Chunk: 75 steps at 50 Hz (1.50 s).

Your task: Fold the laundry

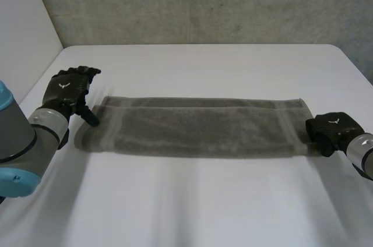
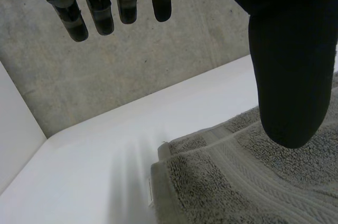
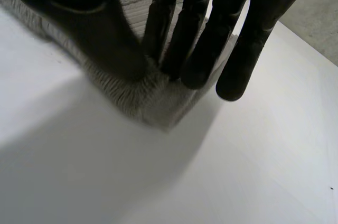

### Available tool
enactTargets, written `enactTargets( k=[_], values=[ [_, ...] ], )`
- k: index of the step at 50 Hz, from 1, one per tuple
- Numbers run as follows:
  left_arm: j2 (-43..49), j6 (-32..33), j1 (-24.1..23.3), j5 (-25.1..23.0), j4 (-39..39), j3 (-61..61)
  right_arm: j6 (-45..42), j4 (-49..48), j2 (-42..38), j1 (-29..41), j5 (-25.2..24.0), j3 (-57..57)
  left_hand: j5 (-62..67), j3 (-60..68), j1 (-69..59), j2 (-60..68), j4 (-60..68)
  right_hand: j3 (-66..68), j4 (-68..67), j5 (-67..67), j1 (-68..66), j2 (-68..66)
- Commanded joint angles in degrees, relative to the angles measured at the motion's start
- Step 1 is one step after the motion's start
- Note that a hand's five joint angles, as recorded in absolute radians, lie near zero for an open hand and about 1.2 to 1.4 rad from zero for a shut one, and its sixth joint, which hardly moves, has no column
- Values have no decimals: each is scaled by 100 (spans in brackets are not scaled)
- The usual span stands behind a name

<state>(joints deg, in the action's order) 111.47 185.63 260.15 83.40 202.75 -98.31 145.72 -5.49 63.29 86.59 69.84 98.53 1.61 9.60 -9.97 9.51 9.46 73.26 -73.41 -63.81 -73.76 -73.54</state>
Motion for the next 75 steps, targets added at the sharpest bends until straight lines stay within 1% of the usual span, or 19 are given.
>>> enactTargets(
  k=[1, 9, 15, 20, 23, 28, 35, 39, 40, 41, 42, 43, 54, 64, 69, 71, 72, 73, 75],
  values=[
    [-11, 8, -8, 1, 62, -57, -52, -66, 61, -395, 239, -211, -161, 40, -3, 49, 54, 674, -659, -619, -624, -646],
    [-37, 8, 0, 9, 71, -48, -1200, -5, 149, -959, 1188, -834, -161, 40, -3, 49, 54, 674, -659, -619, -624, -646],
    [-37, -1, -9, 9, 71, -48, -1582, 48, 272, -547, 1383, -1284, -161, 40, -3, 49, 54, 674, -659, -619, -624, -646],
    [-37, 8, -17, 9, 71, -57, -863, 57, 536, 1505, 1453, -2073, -161, 40, -3, 49, 54, 674, -659, -619, -624, -646],
    [-37, 8, -17, 9, 71, -57, -747, 30, 474, 2011, 1453, -2207, -161, 40, -3, 49, 54, 674, -659, -619, -624, -646],
    [-46, 8, -26, 9, 80, -118, -685, 21, -428, 4379, 1453, -2611, -161, 40, -3, 49, 54, 674, -659, -619, -624, -646],
    [-64, 8, -44, 9, 80, -162, -694, -66, -1229, 5192, 1506, -2550, -161, 40, -3, 49, 54, 674, -659, -619, -624, -646],
    [-64, 8, -61, 9, 115, -171, -641, -110, -1345, 5202, 1585, -2532, -161, 40, -3, 49, 54, 674, -659, -619, -624, -646],
    [-55, 8, -70, 9, 167, -189, -632, -119, -1328, 5202, 1620, -2506, -161, 40, -3, 49, 54, -186, 201, 241, 236, 214],
    [-55, 17, -70, 9, 229, -215, -606, -136, -1258, 5175, 1655, -2401, -161, 40, -3, 49, 54, -3759, 3774, 3813, 3809, 3787],
    [-55, 17, -70, 9, 229, -215, -606, -137, -1257, 5175, 1656, -2400, -161, 40, -3, 49, 54, -3794, 3809, 3849, 3844, 3822],
    [-46, 17, -70, 9, 290, -250, -545, -171, -1109, 5114, 1682, -2278, -161, 40, -3, 49, 54, -6326, 6341, 6381, 6376, 6354],
    [-37, 26, -114, 1, 432, -303, 1018, -312, 482, 3350, 1568, -855, -161, 40, -3, 49, 54, -6326, 6341, 6381, 6376, 6354],
    [15, 26, -140, 1, 440, -312, 915, -225, 237, 2099, 917, 70, -161, 40, -3, 49, 54, -6326, 6341, 6381, 6376, 6354],
    [24, 26, -202, 1, 440, -312, 809, -216, -97, 1914, 715, 78, -161, 40, -3, 49, 54, -4636, 4651, 4691, 4686, 4664],
    [24, 26, -211, 1, 432, -321, 853, -268, -80, 1914, 680, 17, -161, 40, -3, 49, 54, -1760, 1775, 1814, 1810, 1788],
    [24, 26, -211, 1, 432, -321, 853, -268, -79, 1914, 680, 17, -161, 40, -3, 49, 54, -1743, 1758, 1797, 1793, 1771],
    [7, 26, -211, 1, 440, -355, 879, -295, -27, 1940, 715, -35, -161, 40, -3, 49, 54, 23, -8, 32, 27, 5],
    [-11, 26, -211, 1, 449, -382, 879, -348, 61, 1958, 742, -115, -161, 40, -3, 49, 54, 674, -659, -619, -624, -646]
  ],
)
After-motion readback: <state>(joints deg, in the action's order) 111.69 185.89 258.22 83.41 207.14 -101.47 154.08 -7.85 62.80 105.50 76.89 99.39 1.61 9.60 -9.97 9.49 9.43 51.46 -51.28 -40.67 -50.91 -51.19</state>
